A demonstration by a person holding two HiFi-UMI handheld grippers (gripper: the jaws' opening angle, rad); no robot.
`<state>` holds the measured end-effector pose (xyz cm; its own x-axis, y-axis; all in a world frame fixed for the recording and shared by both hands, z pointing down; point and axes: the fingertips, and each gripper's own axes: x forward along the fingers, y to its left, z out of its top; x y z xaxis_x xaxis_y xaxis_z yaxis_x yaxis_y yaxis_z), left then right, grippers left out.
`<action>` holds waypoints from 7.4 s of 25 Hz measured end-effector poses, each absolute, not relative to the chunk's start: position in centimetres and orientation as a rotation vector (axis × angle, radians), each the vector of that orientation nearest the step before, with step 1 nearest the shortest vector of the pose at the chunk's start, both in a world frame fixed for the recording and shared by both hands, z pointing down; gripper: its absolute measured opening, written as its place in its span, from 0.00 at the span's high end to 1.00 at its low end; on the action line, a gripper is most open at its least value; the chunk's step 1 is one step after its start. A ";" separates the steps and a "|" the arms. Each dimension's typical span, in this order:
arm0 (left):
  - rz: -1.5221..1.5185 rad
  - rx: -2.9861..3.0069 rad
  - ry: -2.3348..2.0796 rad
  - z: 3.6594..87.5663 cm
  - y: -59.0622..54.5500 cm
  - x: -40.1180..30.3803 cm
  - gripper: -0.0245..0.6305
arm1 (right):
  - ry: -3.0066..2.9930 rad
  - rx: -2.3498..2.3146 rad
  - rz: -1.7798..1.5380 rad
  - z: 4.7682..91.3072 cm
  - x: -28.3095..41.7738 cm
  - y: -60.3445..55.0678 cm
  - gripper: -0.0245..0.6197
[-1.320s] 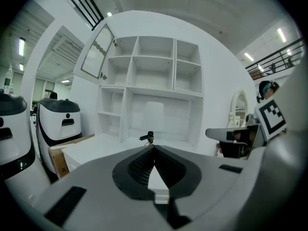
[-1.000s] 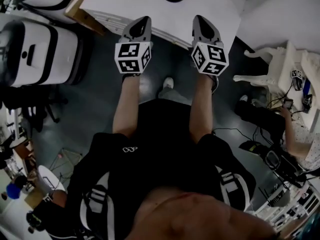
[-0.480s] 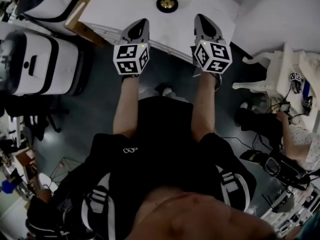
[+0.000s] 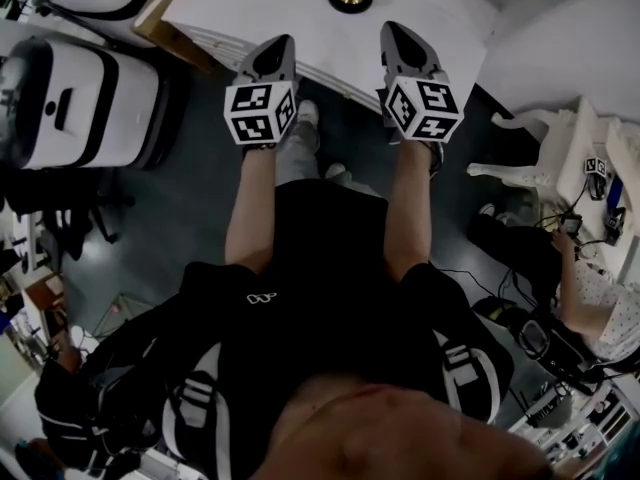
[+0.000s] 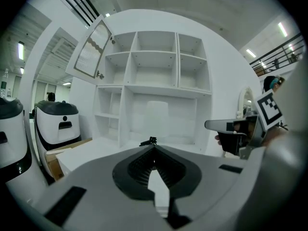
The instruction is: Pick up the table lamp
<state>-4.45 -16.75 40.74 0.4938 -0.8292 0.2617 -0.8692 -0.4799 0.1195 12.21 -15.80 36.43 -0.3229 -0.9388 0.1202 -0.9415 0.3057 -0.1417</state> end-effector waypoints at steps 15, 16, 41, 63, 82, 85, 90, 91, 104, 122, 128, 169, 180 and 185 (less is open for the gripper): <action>0.292 2.454 -1.349 45.7 -24.0 -3.9 0.95 | -2.461 1.806 0.432 41.1 11.6 -22.6 0.93; 0.296 2.449 -1.346 46.1 -24.9 -4.0 0.95 | -2.459 1.800 0.440 41.6 11.4 -23.3 0.93; 0.466 2.285 -1.185 58.9 -37.6 -4.5 0.95 | -2.382 1.759 0.692 55.1 9.0 -35.3 0.78; 0.544 2.396 -1.055 61.3 -47.3 -1.5 0.95 | -2.289 1.957 0.508 58.9 11.5 -44.5 0.73; 0.580 2.450 -1.051 60.0 -49.0 -3.4 0.95 | -2.152 2.079 0.407 59.9 11.6 -47.5 0.77; 0.553 2.455 -1.060 59.1 -49.3 -3.8 0.95 | -2.116 2.044 0.447 59.8 11.3 -47.4 0.78; 0.515 2.468 -1.064 57.8 -49.6 -3.7 0.95 | -2.078 2.001 0.499 59.7 10.8 -46.8 0.79; 0.510 2.468 -1.067 57.5 -49.6 -3.8 0.95 | -2.076 1.992 0.511 59.7 10.7 -46.7 0.79; 0.440 2.512 -1.039 55.1 -50.3 -2.7 0.95 | -2.059 1.963 0.565 57.2 10.9 -46.3 0.79; 0.288 2.693 -0.962 46.8 -48.7 3.5 0.95 | -2.037 1.986 0.515 49.0 13.5 -43.1 0.80; 0.217 2.745 -0.951 43.6 -48.8 5.1 0.95 | -2.059 2.002 0.484 46.0 14.0 -42.6 0.80; 0.156 2.902 -0.827 33.9 -33.6 16.2 0.95 | -2.090 2.166 0.311 35.3 23.6 -27.0 0.80; 0.114 2.944 -0.745 32.5 -28.4 17.5 0.95 | -2.077 2.234 0.268 34.3 25.0 -23.1 0.80; 0.104 2.951 -0.732 32.3 -27.3 17.7 0.95 | -2.072 2.259 0.254 33.8 25.3 -21.9 0.81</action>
